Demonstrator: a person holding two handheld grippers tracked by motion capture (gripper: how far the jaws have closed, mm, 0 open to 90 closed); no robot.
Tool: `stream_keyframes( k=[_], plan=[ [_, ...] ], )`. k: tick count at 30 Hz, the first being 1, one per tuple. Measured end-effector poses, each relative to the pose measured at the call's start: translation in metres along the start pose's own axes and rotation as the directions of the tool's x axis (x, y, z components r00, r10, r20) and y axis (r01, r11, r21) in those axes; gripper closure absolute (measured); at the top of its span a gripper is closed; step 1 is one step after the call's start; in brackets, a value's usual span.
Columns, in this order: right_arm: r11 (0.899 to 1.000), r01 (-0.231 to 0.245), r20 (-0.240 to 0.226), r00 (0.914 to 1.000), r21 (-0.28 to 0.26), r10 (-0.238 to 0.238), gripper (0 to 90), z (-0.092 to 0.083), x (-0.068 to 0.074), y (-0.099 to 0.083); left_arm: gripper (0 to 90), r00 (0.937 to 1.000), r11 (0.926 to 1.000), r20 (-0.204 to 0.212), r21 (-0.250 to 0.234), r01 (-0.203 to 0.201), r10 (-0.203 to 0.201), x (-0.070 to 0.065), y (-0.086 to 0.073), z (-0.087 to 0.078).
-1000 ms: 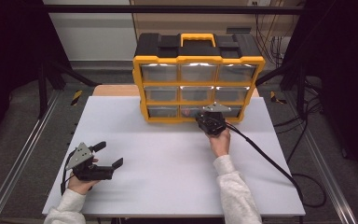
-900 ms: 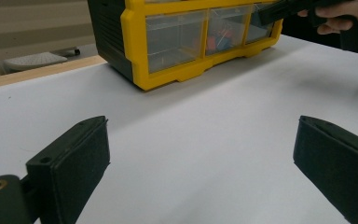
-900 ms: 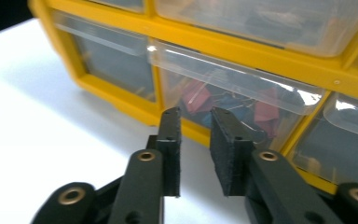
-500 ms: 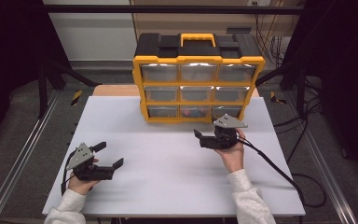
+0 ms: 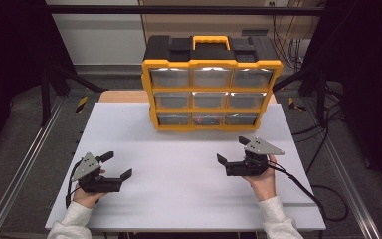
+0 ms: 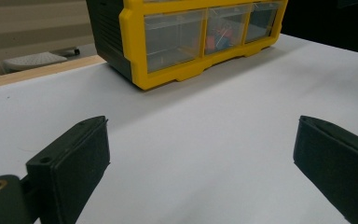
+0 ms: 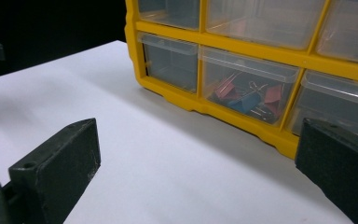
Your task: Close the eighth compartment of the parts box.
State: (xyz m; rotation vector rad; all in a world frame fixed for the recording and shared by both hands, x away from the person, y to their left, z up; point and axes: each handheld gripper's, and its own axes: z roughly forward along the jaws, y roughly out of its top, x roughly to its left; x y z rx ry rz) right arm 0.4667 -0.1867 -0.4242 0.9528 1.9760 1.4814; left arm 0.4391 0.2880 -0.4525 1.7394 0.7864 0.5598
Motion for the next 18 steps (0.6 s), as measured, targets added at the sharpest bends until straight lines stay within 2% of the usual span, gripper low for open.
stream_keyframes(
  k=[3, 7, 10, 18],
  plan=[
    [1.0, 0.01, -0.001, 0.9999, -0.005, -0.01, 0.4, -0.008, -0.002, -0.006, 3.1, 1.0, 1.0, -0.001, 0.001, -0.002, 0.002, 0.0, 0.0, 0.0],
    [1.0, 0.002, -0.012, 0.9999, -0.024, -0.002, 0.4, -0.018, -0.006, -0.018, 3.1, 1.0, 1.0, 0.0, 0.005, -0.002, 0.002, -0.001, -0.001, 0.001],
    [1.0, -0.006, -0.011, 0.9999, -0.019, 0.006, 0.4, -0.024, -0.008, -0.024, 3.1, 1.0, 1.0, 0.004, 0.005, -0.007, 0.007, -0.001, -0.001, 0.002],
    [1.0, -0.012, -0.001, 0.9999, -0.014, 0.012, 0.4, -0.032, -0.013, -0.036, 3.1, 1.0, 1.0, 0.003, 0.001, -0.007, 0.007, -0.001, -0.001, 0.001]
  ],
)
